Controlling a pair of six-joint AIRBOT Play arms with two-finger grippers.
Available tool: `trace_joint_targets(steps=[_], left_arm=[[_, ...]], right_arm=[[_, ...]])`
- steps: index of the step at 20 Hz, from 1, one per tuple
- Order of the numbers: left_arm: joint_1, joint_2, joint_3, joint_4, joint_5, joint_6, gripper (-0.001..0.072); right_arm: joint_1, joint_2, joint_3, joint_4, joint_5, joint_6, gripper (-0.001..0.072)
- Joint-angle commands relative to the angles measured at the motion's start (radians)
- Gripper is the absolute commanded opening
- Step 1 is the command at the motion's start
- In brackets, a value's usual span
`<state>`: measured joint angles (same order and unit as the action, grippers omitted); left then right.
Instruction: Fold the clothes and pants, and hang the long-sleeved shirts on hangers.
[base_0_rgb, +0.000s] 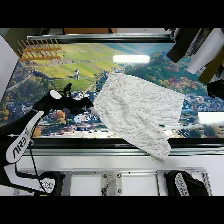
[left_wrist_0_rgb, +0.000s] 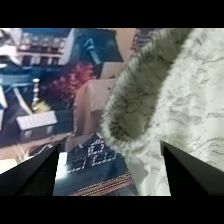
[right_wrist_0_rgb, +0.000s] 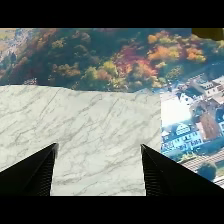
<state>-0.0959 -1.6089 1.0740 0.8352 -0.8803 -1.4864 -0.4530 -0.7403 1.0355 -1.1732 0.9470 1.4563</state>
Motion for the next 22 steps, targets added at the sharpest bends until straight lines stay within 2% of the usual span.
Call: trace_joint_targets(steps=[1,3,4,6,7,9,12,14,19,22], left_arm=[[-0.081,-0.113,0.116,-0.019,0.008,0.024,0.0681],[-0.113,-0.168,0.195,-0.018,0.008,0.02,0.068],[-0.12,-0.189,0.229,-0.018,0.005,0.015,0.0656],[-0.118,-0.218,0.287,-0.014,-0.023,0.01,0.0215],[-0.106,-0.222,0.309,-0.014,-0.045,0.011,0.0021],[-0.063,-0.187,0.319,0.018,-0.091,0.018,0.0022],[0.023,-0.029,0.208,0.224,-0.114,0.015,0.0022],[0.084,0.08,0.096,0.3,-0.158,0.015,0.0022],[0.219,0.285,-0.181,0.322,-0.164,0.016,0.0022],[0.249,0.33,-0.262,0.315,-0.148,0.014,0.0022]], right_arm=[[0.0,-0.024,-0.006,0.01,0.032,-0.001,0.0563],[0.0,-0.036,-0.006,0.01,0.047,-0.001,0.0563],[0.0,-0.042,-0.007,0.01,0.057,-0.001,0.0563],[-0.001,-0.064,-0.01,0.009,0.084,-0.001,0.0563],[-0.001,-0.084,-0.01,0.009,0.1,0.0,0.0564],[-0.009,-0.138,-0.014,0.002,0.119,0.041,0.0565],[-0.053,-0.265,-0.023,0.003,0.146,0.045,0.0566],[-0.062,-0.383,-0.042,0.006,0.146,0.044,0.0566],[0.009,-0.673,-0.073,0.098,0.089,0.031,0.0566],[0.123,-0.788,-0.073,0.23,0.006,-0.045,0.0566]])
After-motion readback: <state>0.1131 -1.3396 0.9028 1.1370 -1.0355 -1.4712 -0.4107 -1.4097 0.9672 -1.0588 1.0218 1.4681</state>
